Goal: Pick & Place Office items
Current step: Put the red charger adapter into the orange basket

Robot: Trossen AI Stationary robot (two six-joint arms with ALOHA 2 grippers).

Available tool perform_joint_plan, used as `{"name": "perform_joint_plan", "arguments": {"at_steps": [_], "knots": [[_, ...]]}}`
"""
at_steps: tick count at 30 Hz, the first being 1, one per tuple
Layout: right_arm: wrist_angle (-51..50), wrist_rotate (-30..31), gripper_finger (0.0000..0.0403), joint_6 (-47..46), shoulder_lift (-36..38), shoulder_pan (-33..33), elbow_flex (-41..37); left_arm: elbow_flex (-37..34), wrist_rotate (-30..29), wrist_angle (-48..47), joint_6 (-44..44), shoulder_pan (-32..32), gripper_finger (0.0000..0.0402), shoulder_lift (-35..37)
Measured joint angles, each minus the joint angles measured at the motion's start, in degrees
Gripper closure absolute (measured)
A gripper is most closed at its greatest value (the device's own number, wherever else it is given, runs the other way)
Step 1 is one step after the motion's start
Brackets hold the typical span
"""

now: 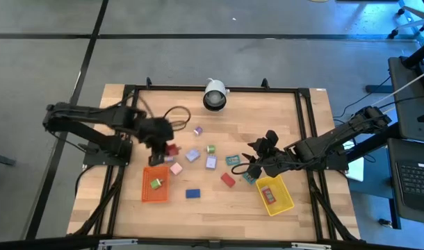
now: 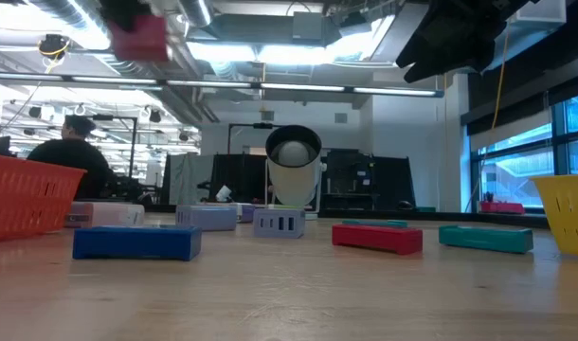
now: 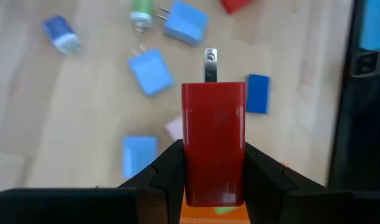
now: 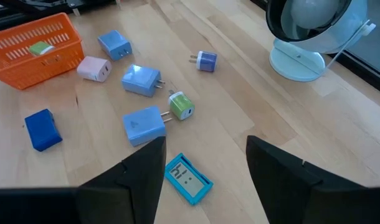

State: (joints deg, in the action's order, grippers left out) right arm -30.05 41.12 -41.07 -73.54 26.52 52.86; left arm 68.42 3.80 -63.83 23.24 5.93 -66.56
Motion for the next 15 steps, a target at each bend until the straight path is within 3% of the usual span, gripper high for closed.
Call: {"name": "perform_joint_plan", "arguments": {"at_steps": [7, 15], "knots": [[0.64, 0.00, 0.0179, -0.04, 0.00, 0.00, 0.02, -0.06, -8.85, -2.87, 10.10, 14.20, 0.0286, -1.21], [0.97, -0.01, 0.0179, -0.06, 0.02, 0.00, 0.01, -5.34, -11.63, -2.35, 16.30, 20.99, 0.0286, -4.69]]}}
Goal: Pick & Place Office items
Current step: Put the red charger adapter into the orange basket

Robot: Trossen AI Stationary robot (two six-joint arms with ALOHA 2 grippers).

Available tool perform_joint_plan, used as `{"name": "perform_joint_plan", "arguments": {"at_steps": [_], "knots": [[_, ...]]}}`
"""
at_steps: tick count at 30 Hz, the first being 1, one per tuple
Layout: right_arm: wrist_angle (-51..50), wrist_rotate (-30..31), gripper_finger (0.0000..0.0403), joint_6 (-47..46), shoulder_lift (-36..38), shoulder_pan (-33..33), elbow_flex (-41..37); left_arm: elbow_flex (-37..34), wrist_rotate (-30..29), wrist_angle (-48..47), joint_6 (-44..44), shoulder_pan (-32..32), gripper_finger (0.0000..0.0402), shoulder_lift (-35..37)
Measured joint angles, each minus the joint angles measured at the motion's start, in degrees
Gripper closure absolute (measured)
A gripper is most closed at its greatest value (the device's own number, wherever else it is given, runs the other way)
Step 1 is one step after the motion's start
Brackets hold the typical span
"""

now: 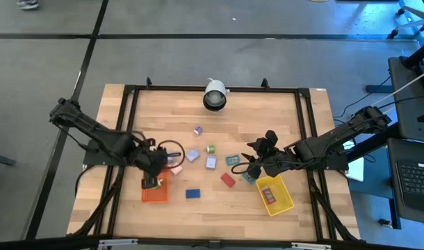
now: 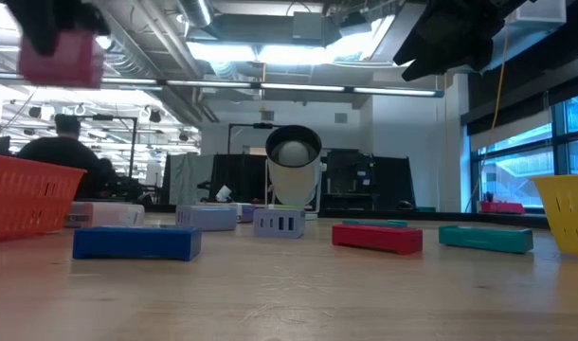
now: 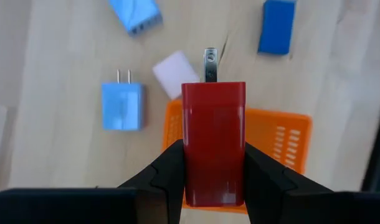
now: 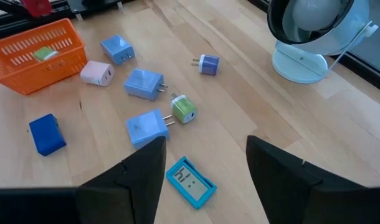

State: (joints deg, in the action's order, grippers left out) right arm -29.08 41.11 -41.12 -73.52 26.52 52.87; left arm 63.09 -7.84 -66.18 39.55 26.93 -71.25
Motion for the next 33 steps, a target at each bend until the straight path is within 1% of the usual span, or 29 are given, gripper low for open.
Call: {"name": "perform_joint_plan", "arguments": {"at_steps": [4, 8, 17, 23, 33], "knots": [[0.24, -0.03, 0.0179, -0.02, 0.00, 0.00, 0.01, -3.39, 0.28, 2.11, 1.83, 1.60, 0.0286, -0.83], [0.32, -0.20, 0.0179, -0.06, -0.02, 0.00, 0.01, -5.31, 1.21, 5.33, 2.61, 2.77, 0.0286, -0.86], [0.34, -0.56, 0.0179, -0.20, -0.02, 0.00, 0.01, -10.77, 3.10, 8.42, 7.46, 4.84, 0.0286, -0.86], [0.90, -0.91, 0.0179, -0.17, -0.01, 0.00, -0.01, -14.84, 5.35, 11.36, 9.45, 4.93, 0.0286, -0.86], [2.08, -1.55, 0.0179, 0.04, -0.01, 0.00, 0.01, -18.81, 5.18, 11.52, 10.03, 4.80, 0.0286, -0.86]]}}
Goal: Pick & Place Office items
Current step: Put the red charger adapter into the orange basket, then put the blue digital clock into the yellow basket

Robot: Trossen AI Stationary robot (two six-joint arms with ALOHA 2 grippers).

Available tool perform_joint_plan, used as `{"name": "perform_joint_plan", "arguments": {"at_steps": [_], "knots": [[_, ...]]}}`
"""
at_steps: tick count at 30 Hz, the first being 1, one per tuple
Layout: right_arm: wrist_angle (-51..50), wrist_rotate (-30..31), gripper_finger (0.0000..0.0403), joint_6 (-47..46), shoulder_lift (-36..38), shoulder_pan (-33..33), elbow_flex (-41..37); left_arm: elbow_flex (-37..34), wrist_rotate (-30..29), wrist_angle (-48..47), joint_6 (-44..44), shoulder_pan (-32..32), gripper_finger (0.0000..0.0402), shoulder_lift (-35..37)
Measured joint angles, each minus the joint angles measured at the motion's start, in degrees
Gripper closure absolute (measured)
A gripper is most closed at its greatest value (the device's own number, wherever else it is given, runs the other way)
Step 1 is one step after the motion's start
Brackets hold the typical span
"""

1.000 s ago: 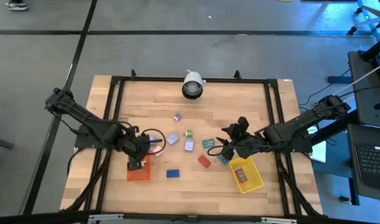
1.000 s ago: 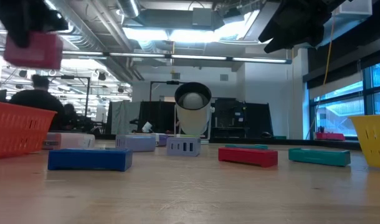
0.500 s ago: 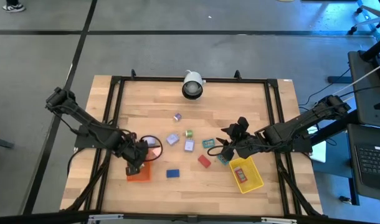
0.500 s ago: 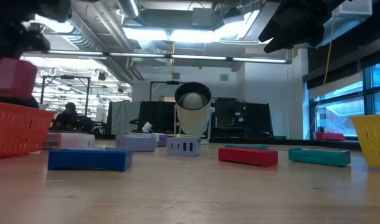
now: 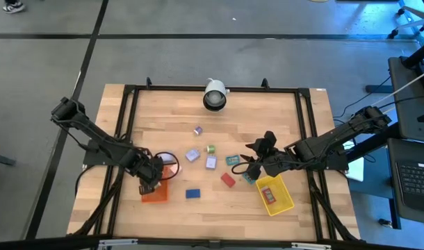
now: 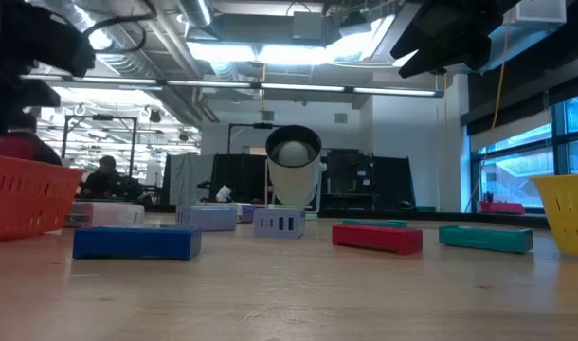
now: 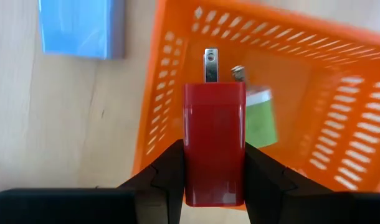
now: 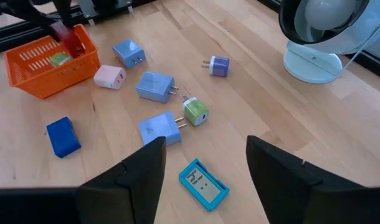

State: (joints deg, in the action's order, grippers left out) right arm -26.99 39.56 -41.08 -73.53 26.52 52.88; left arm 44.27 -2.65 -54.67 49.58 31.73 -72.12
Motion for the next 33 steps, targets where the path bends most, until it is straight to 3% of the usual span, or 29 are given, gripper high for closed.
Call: {"name": "perform_joint_plan", "arguments": {"at_steps": [7, 15, 26, 33], "knots": [[-0.01, -0.03, 0.0179, 0.02, 0.01, 0.00, 0.00, -1.79, -0.20, 0.39, 1.59, 0.00, 0.0286, 0.00], [-0.01, -0.14, 0.0179, 0.42, -0.01, 0.00, 0.00, -1.79, 1.06, 1.01, 0.77, 0.00, 0.0229, 0.00], [-0.01, -0.16, 0.0179, 1.07, 0.01, 0.00, 0.00, -0.97, 1.01, 2.01, 1.06, 0.00, 0.0218, 0.00], [0.34, -0.14, 0.0179, 1.11, 0.00, 0.00, 0.00, 5.47, -0.26, -8.45, -0.87, 0.00, 0.0185, 0.02]]}}
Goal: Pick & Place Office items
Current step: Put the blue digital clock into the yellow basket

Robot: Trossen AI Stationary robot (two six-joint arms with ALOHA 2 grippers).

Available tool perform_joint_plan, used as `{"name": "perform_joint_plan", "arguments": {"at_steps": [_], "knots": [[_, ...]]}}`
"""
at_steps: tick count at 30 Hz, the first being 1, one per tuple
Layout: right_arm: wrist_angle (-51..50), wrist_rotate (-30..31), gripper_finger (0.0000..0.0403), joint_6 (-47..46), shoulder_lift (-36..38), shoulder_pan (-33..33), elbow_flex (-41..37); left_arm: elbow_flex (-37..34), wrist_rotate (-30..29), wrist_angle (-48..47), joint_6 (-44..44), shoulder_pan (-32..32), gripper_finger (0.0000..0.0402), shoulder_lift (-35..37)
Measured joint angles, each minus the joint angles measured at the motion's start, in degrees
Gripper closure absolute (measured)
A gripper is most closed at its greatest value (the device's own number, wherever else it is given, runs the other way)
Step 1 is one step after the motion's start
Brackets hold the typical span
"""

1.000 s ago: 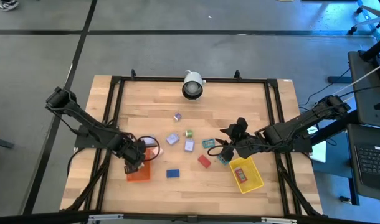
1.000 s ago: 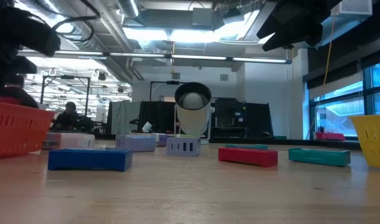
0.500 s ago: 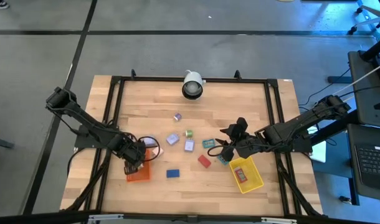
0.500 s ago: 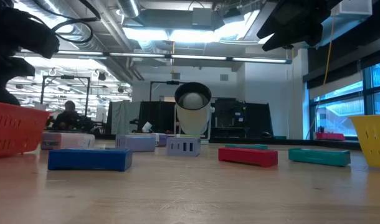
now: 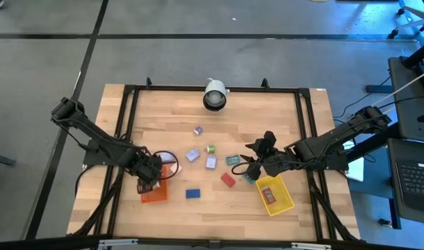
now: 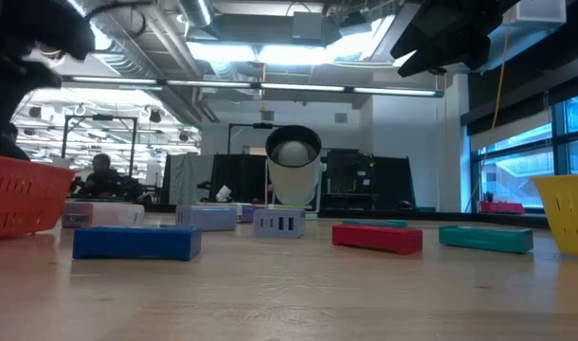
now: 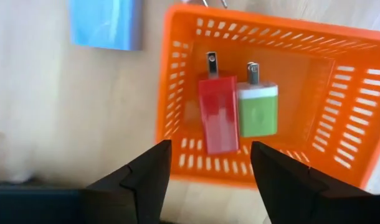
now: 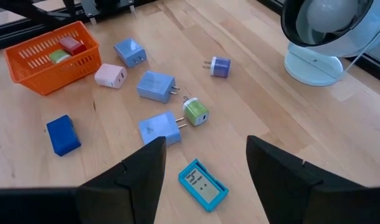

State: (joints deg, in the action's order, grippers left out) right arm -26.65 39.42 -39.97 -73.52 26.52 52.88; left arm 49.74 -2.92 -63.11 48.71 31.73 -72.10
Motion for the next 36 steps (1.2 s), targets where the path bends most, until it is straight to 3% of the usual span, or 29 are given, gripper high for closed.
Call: {"name": "perform_joint_plan", "arguments": {"at_steps": [6, 12, 15, 25, 36], "knots": [[0.09, 0.05, 0.0179, 0.41, 0.01, 0.00, 0.00, 7.44, -3.39, -3.37, -3.63, 0.00, 0.0176, 0.03], [0.09, 0.20, 0.0179, 0.55, 0.01, 0.00, 0.00, 8.94, -6.07, 8.99, -9.48, -2.36, 0.0179, -0.39], [0.11, 0.17, 0.0179, 0.55, 0.01, -0.01, 0.00, 8.84, -6.15, 10.29, -13.41, -3.73, 0.0179, -3.37], [0.13, 0.13, 0.0179, 0.55, 0.01, 0.00, 0.00, 8.81, -3.50, 15.45, -24.86, -6.34, 0.0180, -16.04], [0.41, -0.02, 0.0179, 1.07, 0.01, 0.00, 0.00, 8.81, 1.33, 28.69, -28.44, -6.78, 0.0180, -20.89]]}}
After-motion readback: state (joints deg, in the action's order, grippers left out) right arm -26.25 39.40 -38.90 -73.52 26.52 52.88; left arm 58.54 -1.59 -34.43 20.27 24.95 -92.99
